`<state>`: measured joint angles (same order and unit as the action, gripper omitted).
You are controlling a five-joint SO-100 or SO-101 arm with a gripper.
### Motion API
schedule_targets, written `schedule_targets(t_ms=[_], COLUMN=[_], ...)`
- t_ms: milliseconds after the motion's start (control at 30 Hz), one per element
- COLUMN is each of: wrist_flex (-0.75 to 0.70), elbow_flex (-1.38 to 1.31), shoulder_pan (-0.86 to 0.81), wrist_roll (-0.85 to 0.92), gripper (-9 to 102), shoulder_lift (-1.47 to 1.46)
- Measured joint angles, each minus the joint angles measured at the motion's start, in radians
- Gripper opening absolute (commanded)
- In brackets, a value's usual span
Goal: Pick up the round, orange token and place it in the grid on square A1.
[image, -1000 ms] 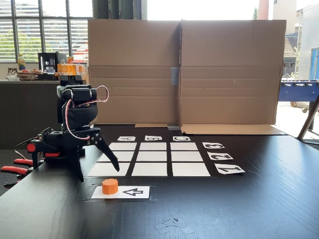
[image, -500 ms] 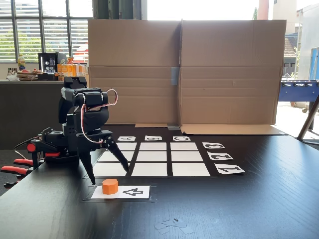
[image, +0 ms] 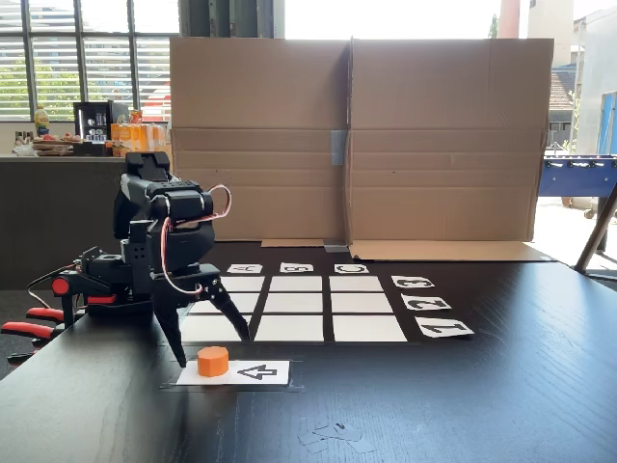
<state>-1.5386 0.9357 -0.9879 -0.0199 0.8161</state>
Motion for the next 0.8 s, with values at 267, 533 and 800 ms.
schedule_targets(t_ms=[267, 533, 800], wrist_flex=[0.000, 0.015, 0.018], elbow_flex=[-0.006, -0.015, -0.015], shoulder_pan=[0.003, 0.003, 0.006], wrist_roll=[0.000, 0.000, 0.000], gripper=[35, 30, 24], shoulder_lift=[0.000, -0.008, -0.015])
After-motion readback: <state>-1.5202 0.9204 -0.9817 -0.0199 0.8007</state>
